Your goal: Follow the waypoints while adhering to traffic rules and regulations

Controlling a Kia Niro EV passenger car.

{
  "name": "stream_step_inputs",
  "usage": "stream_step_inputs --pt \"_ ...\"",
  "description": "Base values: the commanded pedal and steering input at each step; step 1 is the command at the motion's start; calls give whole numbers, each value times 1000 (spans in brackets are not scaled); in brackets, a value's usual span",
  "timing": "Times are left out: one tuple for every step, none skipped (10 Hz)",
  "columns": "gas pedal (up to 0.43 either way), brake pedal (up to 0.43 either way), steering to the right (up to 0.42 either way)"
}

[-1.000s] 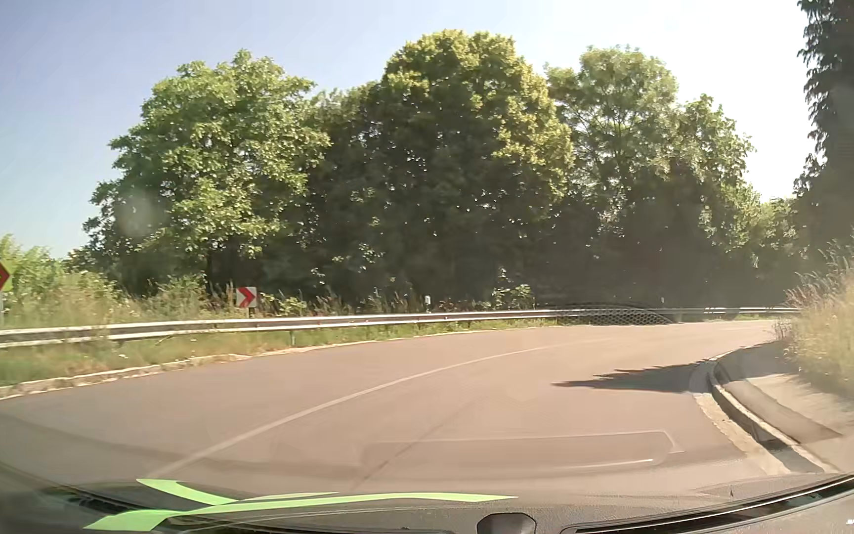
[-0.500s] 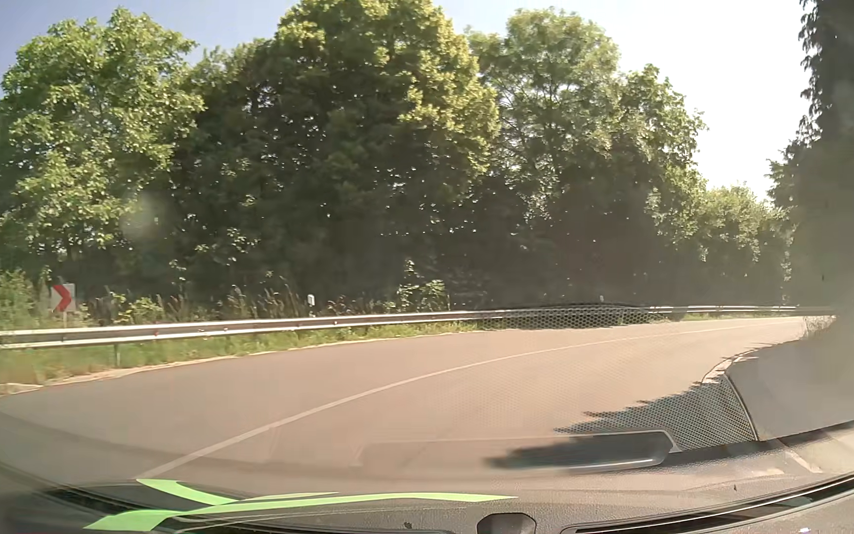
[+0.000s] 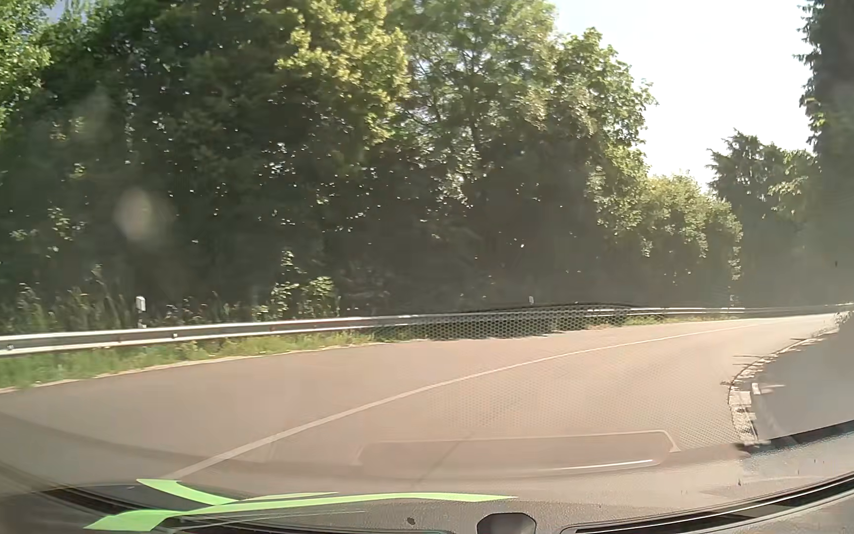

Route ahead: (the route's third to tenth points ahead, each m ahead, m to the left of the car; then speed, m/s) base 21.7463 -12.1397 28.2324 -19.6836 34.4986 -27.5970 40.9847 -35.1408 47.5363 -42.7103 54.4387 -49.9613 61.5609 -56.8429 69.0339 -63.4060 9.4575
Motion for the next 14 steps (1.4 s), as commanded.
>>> stream_step_inputs --pt "87 0 173" --pt "79 0 177" --pt "59 0 183" --pt "59 0 189" --pt "59 0 195" --pt "59 0 196" --pt "59 0 196" --pt "59 0 196" --pt "59 0 193" --pt "59 0 185" --pt "79 0 171" --pt "110 0 159" --pt "118 0 150" --pt "118 0 146"
